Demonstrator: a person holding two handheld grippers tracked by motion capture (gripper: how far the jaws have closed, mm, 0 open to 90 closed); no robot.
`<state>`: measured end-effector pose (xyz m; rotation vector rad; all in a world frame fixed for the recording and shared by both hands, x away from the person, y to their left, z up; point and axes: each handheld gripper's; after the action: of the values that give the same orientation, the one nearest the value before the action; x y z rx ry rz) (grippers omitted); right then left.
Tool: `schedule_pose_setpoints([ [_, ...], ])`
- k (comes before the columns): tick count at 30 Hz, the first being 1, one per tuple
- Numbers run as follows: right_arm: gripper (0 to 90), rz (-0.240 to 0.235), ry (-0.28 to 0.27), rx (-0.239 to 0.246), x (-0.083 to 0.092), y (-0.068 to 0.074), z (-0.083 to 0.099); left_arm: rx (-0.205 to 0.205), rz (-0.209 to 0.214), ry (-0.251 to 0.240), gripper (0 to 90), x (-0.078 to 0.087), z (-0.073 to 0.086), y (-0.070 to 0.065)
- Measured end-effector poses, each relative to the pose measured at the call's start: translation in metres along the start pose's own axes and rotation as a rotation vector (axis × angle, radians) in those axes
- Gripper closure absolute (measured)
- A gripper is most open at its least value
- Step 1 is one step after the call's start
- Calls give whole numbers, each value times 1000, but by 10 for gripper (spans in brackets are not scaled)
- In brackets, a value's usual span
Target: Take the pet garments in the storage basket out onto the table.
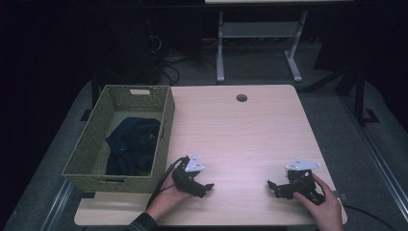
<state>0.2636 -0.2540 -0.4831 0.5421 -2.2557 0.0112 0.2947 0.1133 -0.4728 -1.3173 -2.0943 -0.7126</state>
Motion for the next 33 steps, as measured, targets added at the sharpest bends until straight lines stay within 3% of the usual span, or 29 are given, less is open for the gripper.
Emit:
schedule_pose_setpoints([
  [4, 11, 0, 0, 1, 0, 0, 0, 8, -5, -12, 133, 3, 0, 1],
  [17, 10, 0, -2, 0, 0, 0, 0, -20, -30, 7, 133, 7, -7, 2],
  [33, 11, 8, -2, -8, 0, 1, 0, -15, -28, -27, 134, 16, -18, 6],
])
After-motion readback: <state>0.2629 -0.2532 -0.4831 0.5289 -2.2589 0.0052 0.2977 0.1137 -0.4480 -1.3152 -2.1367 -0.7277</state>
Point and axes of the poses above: each handheld gripper's, and its own axes: x roughly backward along the jaws, z roughly out of its underside, y roughly to its left, and after that the axes turned 11 degrees about -x, right-handed
